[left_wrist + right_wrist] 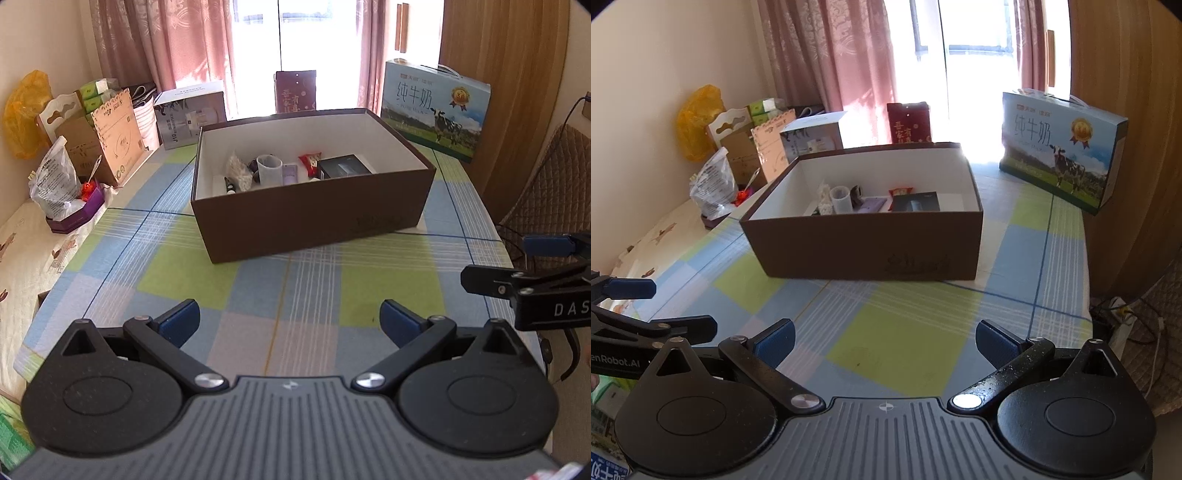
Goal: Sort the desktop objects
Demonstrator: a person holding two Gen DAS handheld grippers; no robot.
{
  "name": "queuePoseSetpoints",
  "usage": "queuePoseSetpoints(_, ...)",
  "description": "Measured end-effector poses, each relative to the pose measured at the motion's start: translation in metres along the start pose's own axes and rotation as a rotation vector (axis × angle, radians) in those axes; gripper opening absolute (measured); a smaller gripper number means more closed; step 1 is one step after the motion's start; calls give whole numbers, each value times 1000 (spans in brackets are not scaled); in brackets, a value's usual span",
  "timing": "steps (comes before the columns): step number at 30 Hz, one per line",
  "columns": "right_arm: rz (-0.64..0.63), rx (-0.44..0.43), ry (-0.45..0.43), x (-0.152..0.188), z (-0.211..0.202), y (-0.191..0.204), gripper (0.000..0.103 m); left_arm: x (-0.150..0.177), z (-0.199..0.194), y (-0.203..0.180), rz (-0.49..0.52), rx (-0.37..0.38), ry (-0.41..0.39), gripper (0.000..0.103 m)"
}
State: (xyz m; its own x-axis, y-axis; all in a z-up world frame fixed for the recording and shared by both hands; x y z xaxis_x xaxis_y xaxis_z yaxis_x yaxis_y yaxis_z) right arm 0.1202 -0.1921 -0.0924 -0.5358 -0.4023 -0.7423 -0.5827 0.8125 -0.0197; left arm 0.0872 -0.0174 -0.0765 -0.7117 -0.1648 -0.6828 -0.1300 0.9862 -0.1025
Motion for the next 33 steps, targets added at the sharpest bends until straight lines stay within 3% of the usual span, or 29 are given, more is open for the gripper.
queuePoseSetpoints(33, -6, -27, 79, 21, 19, 2, 101, 11, 14, -1, -20, -30, 50, 102)
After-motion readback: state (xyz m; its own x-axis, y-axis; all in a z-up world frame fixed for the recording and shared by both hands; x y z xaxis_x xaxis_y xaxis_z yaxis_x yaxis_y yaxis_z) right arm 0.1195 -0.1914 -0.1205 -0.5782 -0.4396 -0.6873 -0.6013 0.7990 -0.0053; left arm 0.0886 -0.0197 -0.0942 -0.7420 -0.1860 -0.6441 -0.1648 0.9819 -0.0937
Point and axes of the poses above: each gripper's, at about its wrist camera, not at the fingertips, and z roughly the way its jaws point, y to its left, x to its underside, the point moved 9 cm from there along z, roughly the way its jaws point, and after that the axes turned 12 degrees about -z, right-handed, at the moved point
